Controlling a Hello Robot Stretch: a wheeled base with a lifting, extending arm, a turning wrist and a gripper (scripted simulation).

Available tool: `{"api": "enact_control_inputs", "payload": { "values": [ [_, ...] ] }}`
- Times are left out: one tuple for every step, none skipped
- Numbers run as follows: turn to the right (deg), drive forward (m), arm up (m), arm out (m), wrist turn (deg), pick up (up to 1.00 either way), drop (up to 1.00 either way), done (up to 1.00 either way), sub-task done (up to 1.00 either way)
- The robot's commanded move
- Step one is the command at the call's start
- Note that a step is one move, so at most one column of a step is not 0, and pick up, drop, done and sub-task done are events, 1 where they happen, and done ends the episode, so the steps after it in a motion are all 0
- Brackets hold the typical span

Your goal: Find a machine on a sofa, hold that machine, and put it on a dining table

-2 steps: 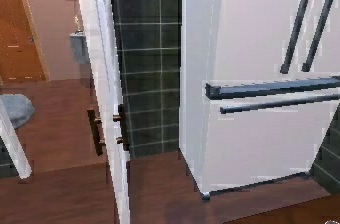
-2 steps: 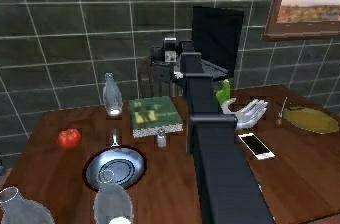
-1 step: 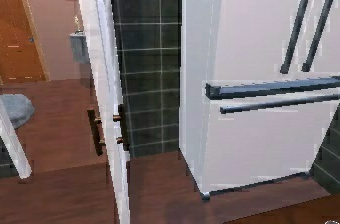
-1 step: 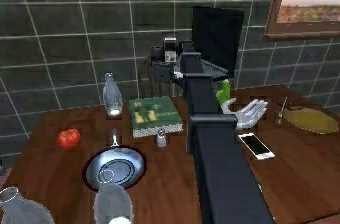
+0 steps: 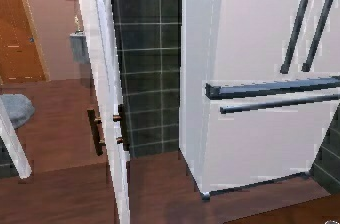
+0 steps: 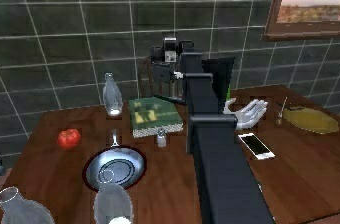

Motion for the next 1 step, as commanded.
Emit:
{"api": "enact_control_inputs", "payload": {
  "values": [
    [0.0,0.00,0.00,-0.10,0.0,0.00,0.00,0.00,0.00]
  ]
}}
